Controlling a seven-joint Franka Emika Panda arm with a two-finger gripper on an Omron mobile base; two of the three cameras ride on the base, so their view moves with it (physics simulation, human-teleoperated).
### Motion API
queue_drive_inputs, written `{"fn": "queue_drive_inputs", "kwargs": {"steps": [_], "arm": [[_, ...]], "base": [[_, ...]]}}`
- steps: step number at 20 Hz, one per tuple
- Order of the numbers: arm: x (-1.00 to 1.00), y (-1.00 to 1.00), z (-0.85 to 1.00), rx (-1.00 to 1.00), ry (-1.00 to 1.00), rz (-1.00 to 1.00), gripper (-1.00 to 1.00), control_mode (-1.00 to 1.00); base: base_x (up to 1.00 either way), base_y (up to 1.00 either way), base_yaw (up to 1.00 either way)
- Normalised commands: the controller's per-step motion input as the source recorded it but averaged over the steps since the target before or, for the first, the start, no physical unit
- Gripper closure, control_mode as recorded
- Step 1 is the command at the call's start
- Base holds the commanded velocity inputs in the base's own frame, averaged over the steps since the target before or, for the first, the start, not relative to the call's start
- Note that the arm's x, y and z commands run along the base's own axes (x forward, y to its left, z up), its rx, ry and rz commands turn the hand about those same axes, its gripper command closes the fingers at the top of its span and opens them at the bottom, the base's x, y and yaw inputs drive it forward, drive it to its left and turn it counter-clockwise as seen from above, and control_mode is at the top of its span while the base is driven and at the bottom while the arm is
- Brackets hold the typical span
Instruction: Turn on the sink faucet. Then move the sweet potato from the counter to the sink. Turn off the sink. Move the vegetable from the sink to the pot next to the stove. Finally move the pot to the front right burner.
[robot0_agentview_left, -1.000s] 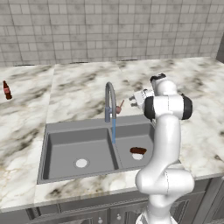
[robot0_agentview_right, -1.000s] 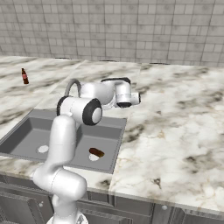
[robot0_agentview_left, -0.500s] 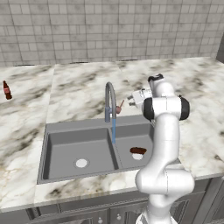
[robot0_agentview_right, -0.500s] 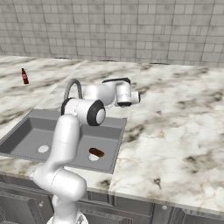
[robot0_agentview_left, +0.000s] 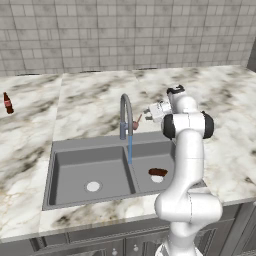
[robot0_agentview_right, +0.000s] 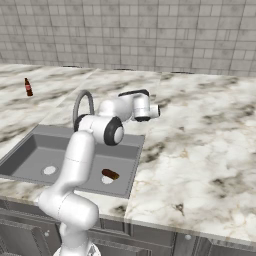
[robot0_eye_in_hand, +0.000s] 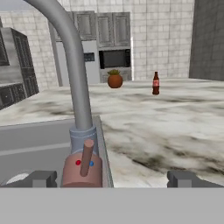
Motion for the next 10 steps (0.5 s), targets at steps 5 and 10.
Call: {"fn": "queue_drive_inputs", "kwargs": {"steps": [5, 10], "arm": [[0.05, 0.07, -0.04, 0.0, 0.0, 0.0, -1.0, -1.0], [0.0, 0.13, -0.01, 0.0, 0.0, 0.0, -1.0, -1.0]], "base": [[0.0, 0.0, 0.0], [0.0, 0.0, 0.0]]}}
